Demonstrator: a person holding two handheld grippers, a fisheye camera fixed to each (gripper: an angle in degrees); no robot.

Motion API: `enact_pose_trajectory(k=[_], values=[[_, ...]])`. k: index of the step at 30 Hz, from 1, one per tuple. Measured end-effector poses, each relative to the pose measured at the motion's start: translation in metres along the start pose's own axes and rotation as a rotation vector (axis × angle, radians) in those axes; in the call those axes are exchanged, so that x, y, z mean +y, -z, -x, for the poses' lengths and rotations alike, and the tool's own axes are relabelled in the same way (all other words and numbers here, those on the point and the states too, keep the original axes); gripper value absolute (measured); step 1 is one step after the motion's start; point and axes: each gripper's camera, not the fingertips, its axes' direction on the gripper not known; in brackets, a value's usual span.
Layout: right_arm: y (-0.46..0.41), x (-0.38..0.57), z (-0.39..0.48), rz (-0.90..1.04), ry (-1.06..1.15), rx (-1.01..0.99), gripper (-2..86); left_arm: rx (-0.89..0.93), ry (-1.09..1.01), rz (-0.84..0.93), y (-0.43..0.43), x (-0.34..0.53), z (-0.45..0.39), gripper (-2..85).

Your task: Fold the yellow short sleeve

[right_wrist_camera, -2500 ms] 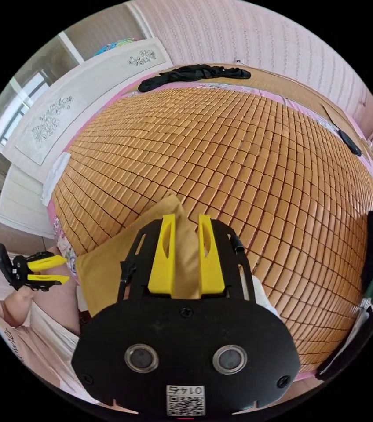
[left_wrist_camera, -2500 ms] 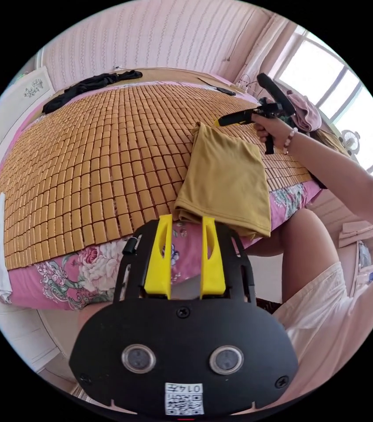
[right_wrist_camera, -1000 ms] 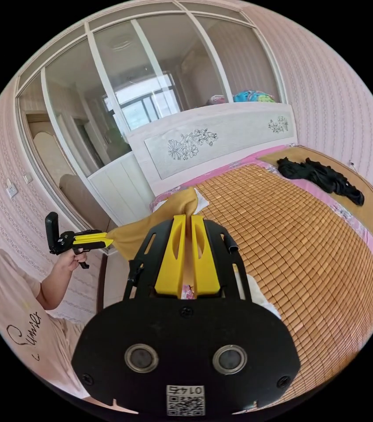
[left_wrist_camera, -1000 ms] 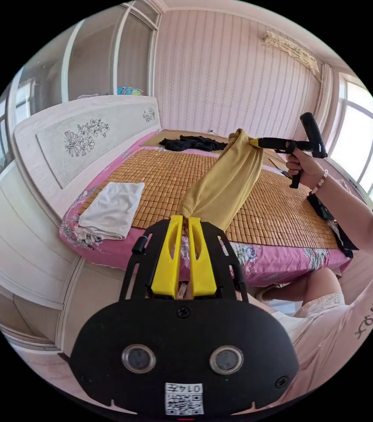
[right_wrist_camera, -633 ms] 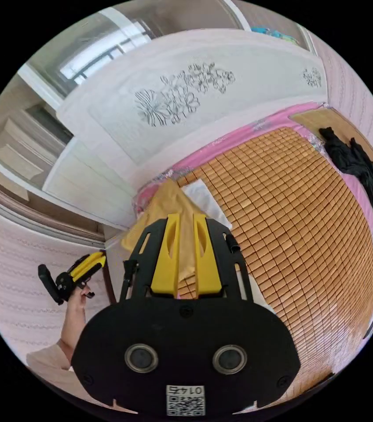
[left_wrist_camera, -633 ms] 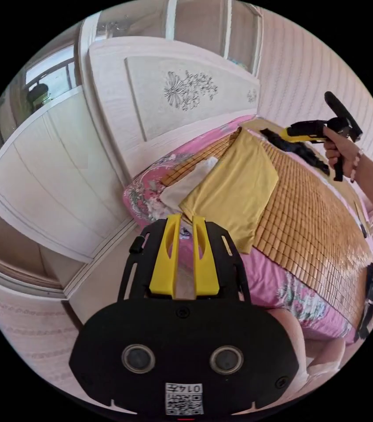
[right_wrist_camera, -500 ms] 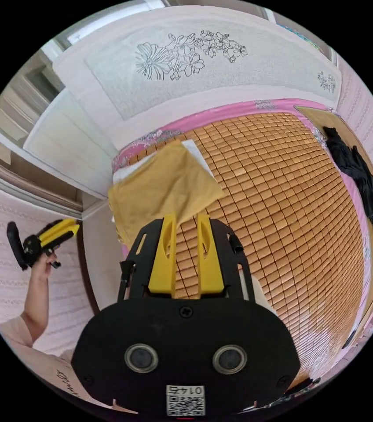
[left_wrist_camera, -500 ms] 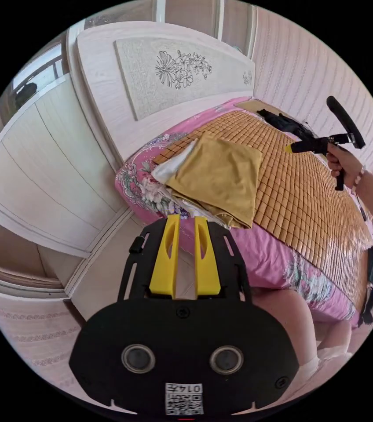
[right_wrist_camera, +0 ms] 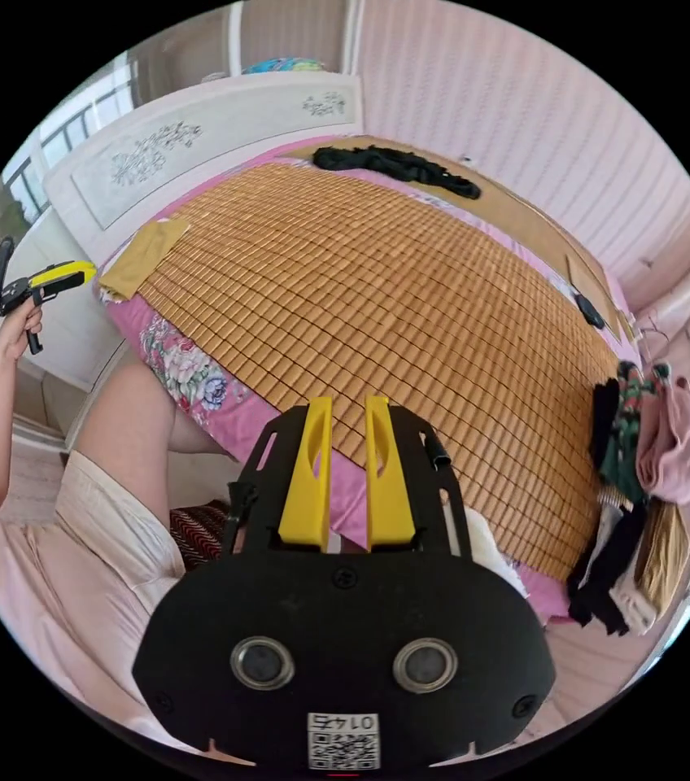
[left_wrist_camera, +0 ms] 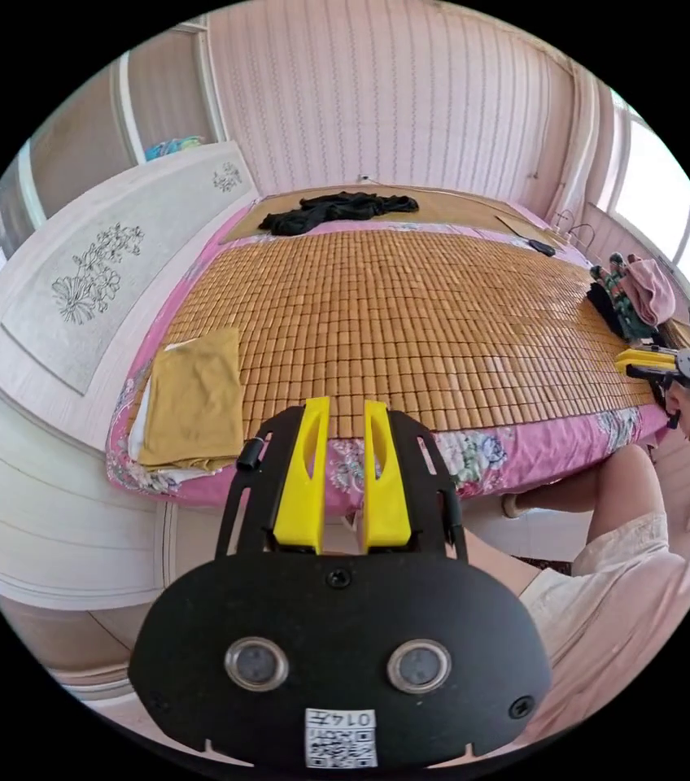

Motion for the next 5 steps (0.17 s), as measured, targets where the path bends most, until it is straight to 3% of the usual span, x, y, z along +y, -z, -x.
enact_pose_trajectory(k=[5], values=[[0.054, 0.132, -0.070, -0.062, -0.252, 0.013, 7.1, 0.113, -0.232, -0.088, 0.029, -0.057, -0.124, 7.5]])
